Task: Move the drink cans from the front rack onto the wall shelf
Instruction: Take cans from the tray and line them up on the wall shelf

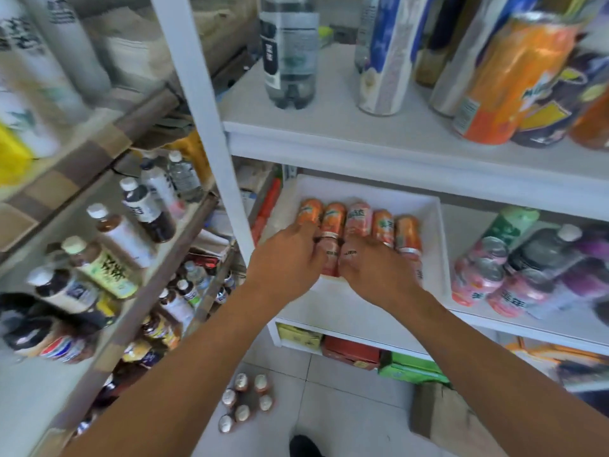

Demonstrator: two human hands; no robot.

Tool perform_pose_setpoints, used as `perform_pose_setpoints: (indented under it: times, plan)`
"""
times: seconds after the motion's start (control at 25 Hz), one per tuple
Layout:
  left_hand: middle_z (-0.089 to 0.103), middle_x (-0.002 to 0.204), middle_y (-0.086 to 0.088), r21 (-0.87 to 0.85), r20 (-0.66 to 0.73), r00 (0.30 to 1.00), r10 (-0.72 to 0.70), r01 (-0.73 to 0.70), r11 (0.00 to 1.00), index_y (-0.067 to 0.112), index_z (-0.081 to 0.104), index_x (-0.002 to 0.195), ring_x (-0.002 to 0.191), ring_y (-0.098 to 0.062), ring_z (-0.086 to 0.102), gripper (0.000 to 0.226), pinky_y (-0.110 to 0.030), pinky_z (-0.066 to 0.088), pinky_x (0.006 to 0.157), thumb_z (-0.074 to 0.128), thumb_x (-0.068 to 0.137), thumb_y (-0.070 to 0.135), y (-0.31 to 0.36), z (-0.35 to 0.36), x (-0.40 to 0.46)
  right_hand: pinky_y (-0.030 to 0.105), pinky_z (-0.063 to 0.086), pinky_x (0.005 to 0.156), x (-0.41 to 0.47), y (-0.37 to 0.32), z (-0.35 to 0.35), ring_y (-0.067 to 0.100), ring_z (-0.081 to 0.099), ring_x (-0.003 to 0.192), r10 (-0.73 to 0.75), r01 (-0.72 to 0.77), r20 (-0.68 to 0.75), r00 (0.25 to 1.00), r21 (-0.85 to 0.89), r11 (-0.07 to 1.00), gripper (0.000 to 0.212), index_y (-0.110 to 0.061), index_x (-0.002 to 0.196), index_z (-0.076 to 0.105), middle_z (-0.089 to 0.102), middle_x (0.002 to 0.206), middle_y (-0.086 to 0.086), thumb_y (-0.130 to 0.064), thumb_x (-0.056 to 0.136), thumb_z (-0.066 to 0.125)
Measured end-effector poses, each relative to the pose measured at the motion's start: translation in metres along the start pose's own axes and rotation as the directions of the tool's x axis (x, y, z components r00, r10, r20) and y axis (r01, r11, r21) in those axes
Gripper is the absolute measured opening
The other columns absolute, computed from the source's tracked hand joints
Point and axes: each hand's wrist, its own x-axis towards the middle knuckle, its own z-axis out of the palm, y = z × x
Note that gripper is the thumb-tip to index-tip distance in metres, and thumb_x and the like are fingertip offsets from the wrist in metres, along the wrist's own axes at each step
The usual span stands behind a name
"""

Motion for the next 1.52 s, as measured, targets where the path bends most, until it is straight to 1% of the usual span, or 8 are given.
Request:
perform_pose_setpoints:
  times: [0.48, 0.72, 0.8, 0.88, 1.04, 1.16, 1.32, 1.52]
  plan:
    - [0.065, 0.109, -0.001, -0.03, 0.077, 0.997, -0.015, 0.018, 0.999, 0.025, 0.051, 0.117, 0.095, -0.028, 0.063, 0.028, -0.038, 0.053, 0.075, 0.044, 0.096, 0.041, 0.008, 0.034, 0.027, 0.034, 0.055, 0.077, 0.04, 0.048, 0.055, 0.025, 0.064, 0.096, 0.311, -0.375, 0.232, 0.922, 0.321, 0.87, 0.059, -0.015, 0.129, 0.048, 0.063, 0.11, 0.006, -0.045, 0.081, 0.064]
    - [0.065, 0.111, -0.002, -0.042, 0.126, 0.989, -0.08, 0.086, 0.995, 0.023, 0.053, 0.118, 0.096, -0.027, 0.063, 0.029, -0.04, 0.053, 0.079, 0.046, 0.094, 0.038, -0.001, 0.033, 0.03, 0.045, 0.045, 0.103, 0.07, 0.032, 0.076, 0.039, 0.041, 0.135, 0.414, -0.507, 0.38, 0.827, 0.187, 0.841, 0.11, -0.003, 0.151, 0.017, 0.037, 0.15, 0.016, -0.062, 0.075, 0.071]
    - [0.065, 0.111, -0.002, -0.04, 0.122, 0.988, -0.099, 0.105, 0.994, 0.022, 0.054, 0.117, 0.097, -0.028, 0.062, 0.029, -0.039, 0.052, 0.079, 0.044, 0.095, 0.038, -0.003, 0.03, 0.031, 0.05, 0.037, 0.111, 0.076, 0.026, 0.08, 0.044, 0.028, 0.141, 0.422, -0.467, 0.38, 0.823, 0.03, 0.884, 0.105, 0.002, 0.151, 0.012, 0.025, 0.154, 0.023, -0.051, 0.082, 0.071]
    - [0.065, 0.111, -0.002, -0.05, 0.122, 0.987, -0.103, 0.11, 0.993, 0.022, 0.055, 0.116, 0.097, -0.028, 0.062, 0.029, -0.04, 0.052, 0.079, 0.044, 0.096, 0.039, -0.004, 0.029, 0.032, 0.05, 0.038, 0.109, 0.081, 0.027, 0.083, 0.045, 0.035, 0.136, 0.397, -0.426, 0.38, 0.835, -0.01, 0.905, 0.084, -0.002, 0.143, 0.034, 0.039, 0.145, 0.024, -0.049, 0.083, 0.07]
    - [0.067, 0.107, -0.002, -0.117, 0.155, 0.981, -0.12, 0.139, 0.983, 0.024, 0.056, 0.113, 0.094, -0.027, 0.063, 0.033, -0.042, 0.054, 0.08, 0.044, 0.092, 0.045, -0.01, 0.032, 0.033, 0.037, 0.05, 0.089, 0.073, 0.037, 0.075, 0.029, 0.055, 0.114, 0.402, -0.54, 0.384, 0.831, 0.383, 0.75, 0.048, -0.013, 0.105, 0.055, 0.058, 0.122, 0.009, -0.042, 0.074, 0.079]
    - [0.068, 0.104, -0.002, -0.241, 0.199, 0.967, -0.161, 0.207, 0.948, 0.023, 0.059, 0.111, 0.094, -0.026, 0.064, 0.042, -0.042, 0.054, 0.084, 0.042, 0.083, 0.049, -0.012, 0.032, 0.036, 0.041, 0.051, 0.094, 0.06, 0.031, 0.06, 0.029, 0.052, 0.123, 0.349, -0.438, 0.265, 0.899, 0.575, 0.691, 0.068, -0.021, 0.124, 0.046, 0.054, 0.132, 0.005, -0.04, 0.069, 0.08]
    - [0.064, 0.111, 0.002, -0.41, 0.228, 0.94, -0.253, 0.328, 0.851, 0.019, 0.054, 0.122, 0.103, -0.02, 0.062, 0.037, -0.037, 0.05, 0.091, 0.057, 0.089, 0.036, -0.013, 0.03, 0.038, 0.025, 0.047, 0.071, 0.042, 0.007, 0.031, 0.021, 0.058, 0.098, 0.225, -0.237, 0.11, 0.968, 0.693, 0.68, 0.09, -0.025, 0.145, 0.028, 0.053, 0.113, -0.007, -0.025, 0.072, 0.079]
    - [0.065, 0.115, -0.002, -0.803, 0.241, 0.922, -0.303, 0.364, 0.471, 0.019, 0.048, 0.126, 0.098, -0.013, 0.067, 0.05, -0.021, 0.057, 0.07, 0.074, 0.085, 0.03, -0.024, 0.008, 0.021, 0.038, 0.056, 0.087, 0.02, -0.046, 0.008, 0.015, 0.06, 0.11, 0.025, 0.048, -0.088, 0.996, 0.738, 0.674, 0.094, -0.034, 0.142, 0.03, 0.053, 0.13, -0.01, -0.03, 0.064, 0.082]
